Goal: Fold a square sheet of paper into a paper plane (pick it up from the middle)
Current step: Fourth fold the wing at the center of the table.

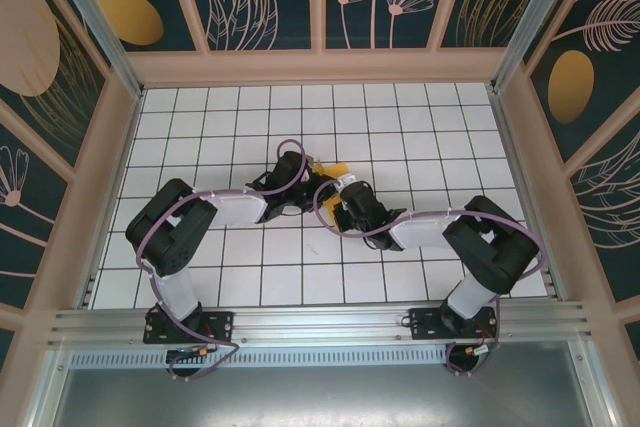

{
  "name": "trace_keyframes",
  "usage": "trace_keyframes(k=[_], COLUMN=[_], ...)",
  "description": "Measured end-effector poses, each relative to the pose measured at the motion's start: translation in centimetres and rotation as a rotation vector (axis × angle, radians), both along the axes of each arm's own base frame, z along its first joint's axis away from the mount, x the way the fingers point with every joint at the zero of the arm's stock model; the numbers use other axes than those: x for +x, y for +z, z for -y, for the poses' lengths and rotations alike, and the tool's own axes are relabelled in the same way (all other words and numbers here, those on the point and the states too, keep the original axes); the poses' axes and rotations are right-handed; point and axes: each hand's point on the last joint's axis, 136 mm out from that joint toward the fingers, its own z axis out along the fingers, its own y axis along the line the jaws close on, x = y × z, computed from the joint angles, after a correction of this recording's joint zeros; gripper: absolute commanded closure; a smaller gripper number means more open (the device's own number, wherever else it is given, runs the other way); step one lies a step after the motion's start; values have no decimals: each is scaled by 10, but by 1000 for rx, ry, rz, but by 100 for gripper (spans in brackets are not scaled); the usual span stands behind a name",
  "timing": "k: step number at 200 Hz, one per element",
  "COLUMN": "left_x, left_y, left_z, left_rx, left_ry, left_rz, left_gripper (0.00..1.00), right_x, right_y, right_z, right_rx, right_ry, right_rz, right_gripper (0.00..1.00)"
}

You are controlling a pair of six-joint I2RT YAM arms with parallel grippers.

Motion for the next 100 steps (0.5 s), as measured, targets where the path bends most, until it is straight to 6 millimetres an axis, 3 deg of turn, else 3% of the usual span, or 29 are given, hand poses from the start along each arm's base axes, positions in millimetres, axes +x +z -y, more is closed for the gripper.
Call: trace_keyframes(k=[49,100], left_x=[-2,1], left_y=[-9,-9], left_z=[-1,-2], left_rx=[18,25], left_ry=[-9,-54], left_rz=[-12,13], left_gripper=[87,92], right_x=[-5,-7], right_y=[9,44], right_z=[3,27], right_rx=[88,388], right_ry=[-12,-43], right_rz=[-42,-157], right_gripper=[83,83])
